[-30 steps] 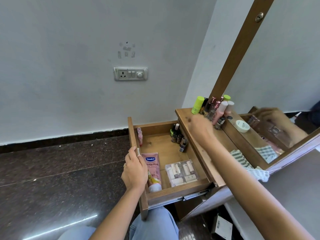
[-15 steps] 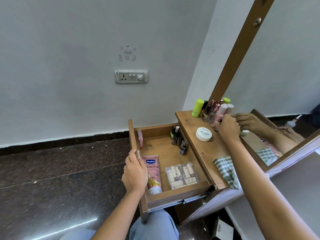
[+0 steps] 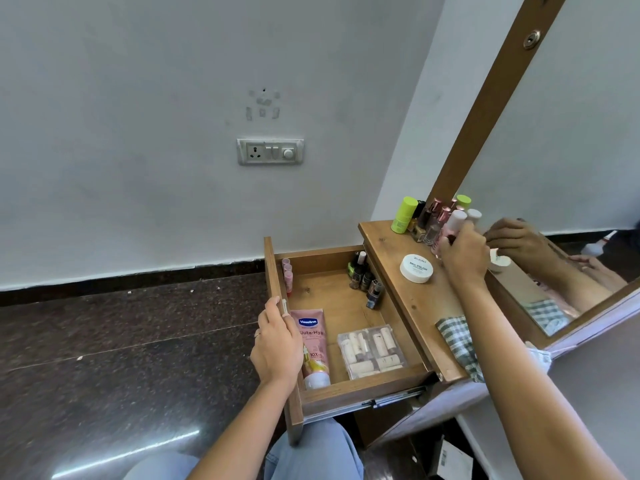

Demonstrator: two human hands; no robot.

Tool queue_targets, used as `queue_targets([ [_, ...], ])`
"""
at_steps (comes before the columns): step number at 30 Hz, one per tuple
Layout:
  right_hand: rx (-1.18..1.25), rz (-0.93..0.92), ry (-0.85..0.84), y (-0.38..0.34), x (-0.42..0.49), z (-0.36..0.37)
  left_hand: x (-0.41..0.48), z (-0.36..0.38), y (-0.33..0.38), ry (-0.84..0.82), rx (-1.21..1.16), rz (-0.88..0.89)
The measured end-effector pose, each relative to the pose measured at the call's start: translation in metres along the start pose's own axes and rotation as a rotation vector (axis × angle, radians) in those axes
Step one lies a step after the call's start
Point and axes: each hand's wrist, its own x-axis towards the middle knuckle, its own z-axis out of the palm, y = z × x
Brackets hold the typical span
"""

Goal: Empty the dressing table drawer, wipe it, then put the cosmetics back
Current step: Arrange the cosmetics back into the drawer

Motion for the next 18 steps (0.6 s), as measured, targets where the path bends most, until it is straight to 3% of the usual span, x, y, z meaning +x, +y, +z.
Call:
queue_targets([
  [3, 0.123, -0.122, 0.053, -0.026, -0.010, -0.006, 0.000, 0.000, 0.000, -0.002, -0.005, -0.005],
  [8, 0.359, -0.335, -0.330, -0.085, -0.030, 0.025, -0.001, -0.002, 0.001, 0.000, -0.030, -0.016],
  [14, 0.023, -0.437, -0.649, -0.115, -0.036, 0.100, -0.001, -0.004, 0.003, -0.003, -0.024, -0.028],
  [18, -0.126, -0.438, -0.636, -0.113, -0.038, 0.116, -0.001, -0.004, 0.003, -0.005, -0.028, -0.027],
])
